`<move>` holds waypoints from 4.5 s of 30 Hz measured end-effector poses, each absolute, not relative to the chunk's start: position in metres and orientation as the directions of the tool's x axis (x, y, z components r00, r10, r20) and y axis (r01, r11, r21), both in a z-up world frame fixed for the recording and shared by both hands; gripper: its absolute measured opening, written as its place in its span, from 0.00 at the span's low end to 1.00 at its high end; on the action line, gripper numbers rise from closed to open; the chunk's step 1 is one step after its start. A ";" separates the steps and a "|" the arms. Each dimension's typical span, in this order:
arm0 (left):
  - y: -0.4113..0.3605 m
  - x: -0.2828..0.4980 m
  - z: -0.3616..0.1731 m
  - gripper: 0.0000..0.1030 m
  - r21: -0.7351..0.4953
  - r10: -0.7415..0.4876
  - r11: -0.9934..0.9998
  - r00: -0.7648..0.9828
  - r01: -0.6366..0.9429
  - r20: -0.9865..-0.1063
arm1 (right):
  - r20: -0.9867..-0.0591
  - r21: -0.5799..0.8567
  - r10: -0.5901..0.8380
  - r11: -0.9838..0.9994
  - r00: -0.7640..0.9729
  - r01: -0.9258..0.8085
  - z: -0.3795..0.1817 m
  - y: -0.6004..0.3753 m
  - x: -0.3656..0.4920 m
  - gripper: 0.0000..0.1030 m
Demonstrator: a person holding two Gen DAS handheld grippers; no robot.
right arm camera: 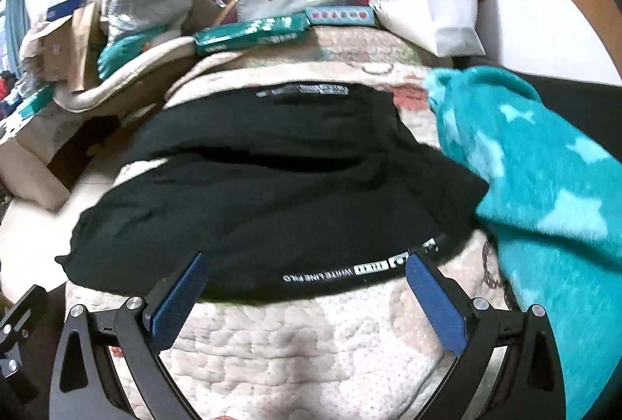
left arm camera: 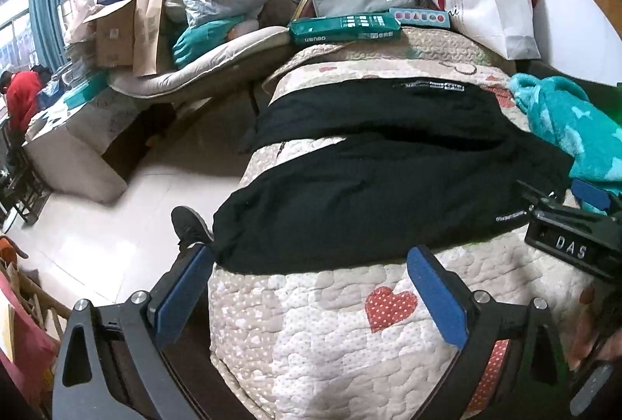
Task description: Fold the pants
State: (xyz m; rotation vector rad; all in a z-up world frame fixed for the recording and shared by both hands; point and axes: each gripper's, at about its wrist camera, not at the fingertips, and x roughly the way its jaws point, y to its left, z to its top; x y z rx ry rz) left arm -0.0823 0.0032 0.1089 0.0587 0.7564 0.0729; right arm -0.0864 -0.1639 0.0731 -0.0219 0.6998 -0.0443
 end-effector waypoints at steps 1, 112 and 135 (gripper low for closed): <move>0.004 -0.082 0.110 0.98 0.074 0.084 0.996 0.726 -0.046 -0.683 | -0.638 -0.039 -0.043 0.999 0.769 0.023 0.080 -0.162 -0.080 1.00; 0.101 0.308 0.058 0.07 -0.106 -0.234 0.959 0.520 0.264 -0.821 | -0.903 -0.022 0.192 0.872 0.384 -0.488 0.068 -0.173 0.333 0.06; 0.084 0.082 0.103 0.07 0.032 -0.126 0.975 0.669 0.218 -0.732 | -0.922 -0.172 0.077 0.796 0.378 -0.581 0.086 -0.160 0.131 0.05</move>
